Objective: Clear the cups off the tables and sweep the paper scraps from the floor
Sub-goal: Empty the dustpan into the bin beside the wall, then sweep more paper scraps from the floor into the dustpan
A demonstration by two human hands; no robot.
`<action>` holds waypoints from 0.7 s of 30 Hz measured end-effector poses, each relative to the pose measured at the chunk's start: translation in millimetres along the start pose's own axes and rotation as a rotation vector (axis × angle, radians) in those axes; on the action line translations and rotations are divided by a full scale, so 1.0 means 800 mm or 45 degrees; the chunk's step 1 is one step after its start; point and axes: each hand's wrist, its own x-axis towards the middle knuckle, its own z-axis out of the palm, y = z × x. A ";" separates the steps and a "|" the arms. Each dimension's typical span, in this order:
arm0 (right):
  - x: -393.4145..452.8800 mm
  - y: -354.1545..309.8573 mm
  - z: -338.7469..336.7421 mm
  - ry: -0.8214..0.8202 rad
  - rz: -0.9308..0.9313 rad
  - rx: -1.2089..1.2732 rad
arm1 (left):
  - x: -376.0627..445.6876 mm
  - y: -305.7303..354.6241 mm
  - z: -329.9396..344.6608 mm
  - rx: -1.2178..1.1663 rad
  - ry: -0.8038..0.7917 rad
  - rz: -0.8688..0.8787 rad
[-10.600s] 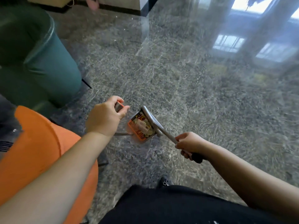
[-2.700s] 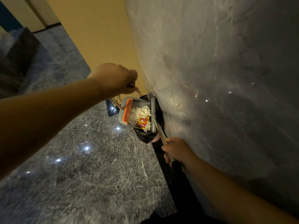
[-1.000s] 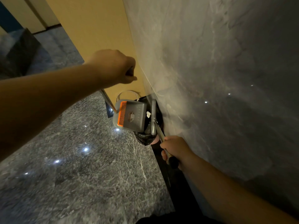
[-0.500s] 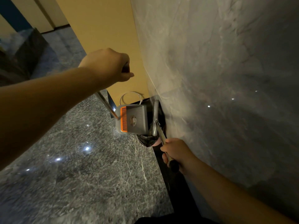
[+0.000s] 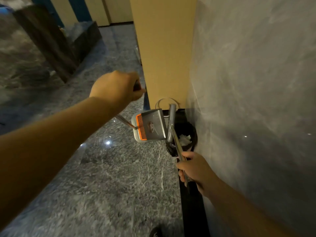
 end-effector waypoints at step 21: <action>0.016 0.037 0.357 -0.695 0.011 -0.798 | -0.363 -0.296 -0.002 -0.055 0.081 -1.098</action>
